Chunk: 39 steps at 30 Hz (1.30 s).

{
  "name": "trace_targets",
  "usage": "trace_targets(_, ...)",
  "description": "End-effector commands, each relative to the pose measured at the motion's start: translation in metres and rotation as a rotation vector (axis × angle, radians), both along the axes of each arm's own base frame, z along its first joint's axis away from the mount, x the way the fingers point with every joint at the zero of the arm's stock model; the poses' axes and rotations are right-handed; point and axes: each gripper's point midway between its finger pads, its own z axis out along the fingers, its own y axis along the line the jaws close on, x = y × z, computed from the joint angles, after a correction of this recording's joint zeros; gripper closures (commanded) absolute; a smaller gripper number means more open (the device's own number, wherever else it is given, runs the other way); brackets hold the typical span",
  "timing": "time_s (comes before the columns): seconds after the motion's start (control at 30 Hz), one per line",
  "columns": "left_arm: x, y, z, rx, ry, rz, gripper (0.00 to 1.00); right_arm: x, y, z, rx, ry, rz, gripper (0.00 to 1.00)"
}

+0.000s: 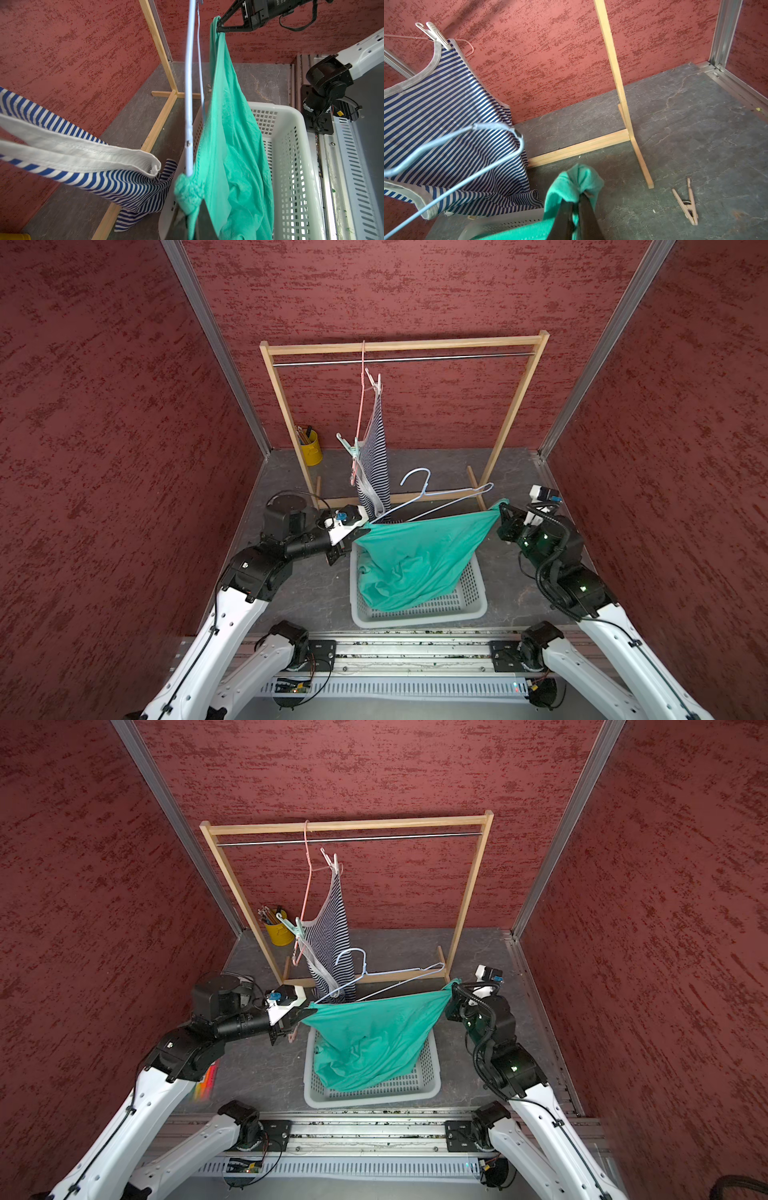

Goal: Remove the clothespins securing tank tops to the hanger
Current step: Remove the tank top from the hanger.

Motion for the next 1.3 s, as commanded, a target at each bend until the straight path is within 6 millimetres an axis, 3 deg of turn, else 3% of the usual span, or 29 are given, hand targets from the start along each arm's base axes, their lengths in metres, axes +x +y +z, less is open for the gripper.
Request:
trace_targets(0.0, -0.003, 0.001, 0.018, -0.057, -0.046, 0.000, 1.00, 0.001, 0.002, 0.006, 0.022, -0.034, 0.023, 0.99)
trace_targets(0.1, 0.000, 0.002, 0.024, -0.084, -0.066, 0.021, 1.00, -0.001, 0.030, 0.015, 0.036, -0.077, 0.182, 1.00)
trace_targets(0.27, 0.011, 0.000, 0.034, -0.129, -0.080, 0.039, 1.00, -0.004, 0.073, 0.009, 0.057, -0.062, 0.413, 1.00)
trace_targets(0.43, 0.018, -0.001, 0.035, -0.121, -0.071, 0.058, 1.00, -0.034, 0.107, 0.015, 0.026, -0.145, 0.599, 1.00)
trace_targets(0.57, 0.022, -0.003, 0.035, -0.123, -0.076, 0.057, 1.00, -0.044, 0.135, -0.016, -0.016, -0.030, 0.734, 0.99)
trace_targets(0.67, 0.025, -0.005, 0.035, -0.117, -0.078, 0.065, 1.00, -0.057, 0.154, -0.029, -0.031, -0.007, 0.816, 0.91)
trace_targets(0.73, 0.025, -0.007, 0.033, -0.106, -0.078, 0.059, 1.00, -0.064, 0.159, -0.033, -0.029, -0.009, 0.838, 0.85)
trace_targets(0.97, 0.021, -0.011, 0.030, -0.086, -0.092, 0.032, 1.00, -0.072, 0.159, -0.072, -0.080, 0.111, 0.816, 0.80)
trace_targets(1.2, 0.020, -0.011, 0.026, -0.072, -0.088, 0.033, 1.00, -0.072, 0.140, -0.080, -0.123, 0.153, 0.735, 0.50)
trace_targets(1.27, 0.020, -0.011, 0.025, -0.068, -0.089, 0.036, 1.00, -0.073, 0.136, -0.075, -0.134, 0.146, 0.722, 0.36)
